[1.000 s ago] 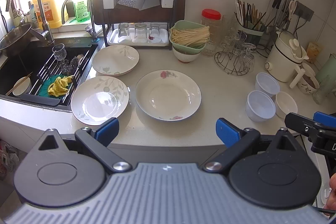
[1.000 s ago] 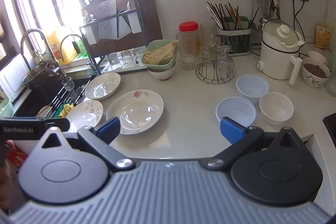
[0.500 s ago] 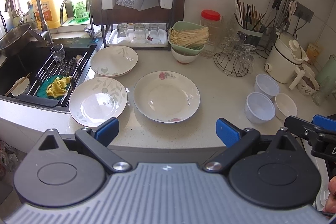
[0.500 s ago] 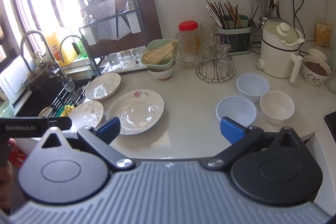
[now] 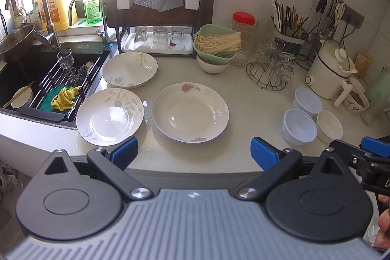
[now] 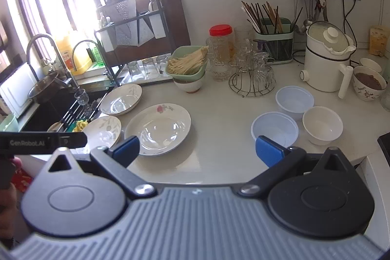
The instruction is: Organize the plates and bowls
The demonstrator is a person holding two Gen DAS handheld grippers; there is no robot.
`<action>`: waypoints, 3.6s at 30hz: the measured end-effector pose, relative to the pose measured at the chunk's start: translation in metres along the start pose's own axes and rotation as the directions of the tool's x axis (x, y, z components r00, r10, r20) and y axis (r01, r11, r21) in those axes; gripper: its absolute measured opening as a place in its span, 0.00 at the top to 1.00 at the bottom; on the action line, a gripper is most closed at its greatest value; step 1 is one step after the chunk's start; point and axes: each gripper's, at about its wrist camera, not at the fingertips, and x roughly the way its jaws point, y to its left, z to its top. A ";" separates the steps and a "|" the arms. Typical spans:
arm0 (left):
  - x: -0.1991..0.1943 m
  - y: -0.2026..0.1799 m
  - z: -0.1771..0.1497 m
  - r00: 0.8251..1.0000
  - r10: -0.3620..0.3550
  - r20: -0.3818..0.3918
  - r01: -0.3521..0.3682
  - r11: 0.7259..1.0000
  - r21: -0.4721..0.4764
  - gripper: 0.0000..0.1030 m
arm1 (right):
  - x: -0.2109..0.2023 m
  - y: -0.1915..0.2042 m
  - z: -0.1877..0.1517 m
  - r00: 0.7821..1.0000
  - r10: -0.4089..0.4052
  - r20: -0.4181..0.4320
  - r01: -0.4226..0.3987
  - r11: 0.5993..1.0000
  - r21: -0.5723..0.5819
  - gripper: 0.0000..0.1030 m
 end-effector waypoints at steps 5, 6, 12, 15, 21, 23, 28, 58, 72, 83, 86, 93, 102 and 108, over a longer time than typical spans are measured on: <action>0.001 -0.003 -0.002 1.000 0.000 -0.006 0.000 1.000 -0.004 0.03 | 0.004 -0.001 -0.001 1.000 -0.002 -0.027 0.002 1.000 -0.005 0.00; 0.000 -0.004 -0.002 1.000 0.000 -0.006 0.000 1.000 -0.003 0.03 | 0.004 -0.002 -0.001 1.000 0.005 -0.030 -0.005 1.000 -0.005 0.00; 0.000 -0.010 -0.004 1.000 0.002 -0.003 -0.002 1.000 0.000 0.03 | 0.004 -0.007 -0.005 0.999 0.005 -0.036 -0.005 1.000 0.005 0.00; 0.000 -0.012 -0.005 1.000 0.001 -0.007 -0.001 1.000 -0.004 0.03 | 0.005 -0.012 -0.006 0.999 0.016 -0.037 -0.015 1.000 0.025 0.00; 0.002 -0.017 -0.005 1.000 0.002 -0.002 -0.002 0.999 -0.040 0.03 | 0.009 -0.023 -0.004 1.000 -0.002 -0.030 0.003 0.999 0.046 0.00; 0.005 -0.020 -0.005 1.000 0.000 -0.012 0.000 0.999 -0.036 0.03 | 0.008 -0.028 -0.004 1.000 0.002 -0.023 -0.001 0.999 0.051 0.00; 0.013 -0.030 -0.008 0.999 0.013 -0.031 -0.014 0.999 -0.046 0.03 | 0.009 -0.038 -0.007 1.000 0.013 -0.028 -0.012 0.998 0.059 0.00; 0.021 -0.027 -0.027 0.989 0.109 -0.095 -0.119 0.988 -0.102 0.03 | 0.010 -0.042 -0.004 0.990 0.134 -0.037 -0.135 0.990 -0.042 0.00; 0.047 0.052 -0.005 0.996 0.050 -0.073 -0.054 0.997 -0.051 0.03 | 0.046 0.024 -0.007 0.983 0.177 -0.047 -0.176 0.984 0.029 0.02; 0.080 0.171 0.026 0.996 0.017 -0.093 -0.021 0.999 -0.036 0.03 | 0.103 0.117 -0.007 0.982 0.176 -0.070 -0.171 0.983 0.071 0.07; 0.096 0.196 0.030 0.994 0.021 -0.106 -0.024 0.999 -0.026 0.03 | 0.122 0.136 -0.009 0.981 0.169 -0.092 -0.164 0.985 0.063 0.16; 0.128 0.232 0.040 0.994 -0.006 -0.110 0.013 0.998 0.064 0.03 | 0.169 0.176 -0.017 0.977 0.156 -0.142 -0.148 0.987 0.067 0.33; 0.176 0.273 0.037 0.987 -0.088 -0.131 0.093 0.995 0.031 0.04 | 0.221 0.204 -0.028 0.966 0.166 -0.196 -0.153 0.985 0.079 0.36; 0.216 0.298 0.033 0.980 -0.101 -0.172 0.101 0.995 -0.009 0.19 | 0.249 0.218 -0.032 0.958 0.176 -0.228 -0.157 0.983 0.098 0.38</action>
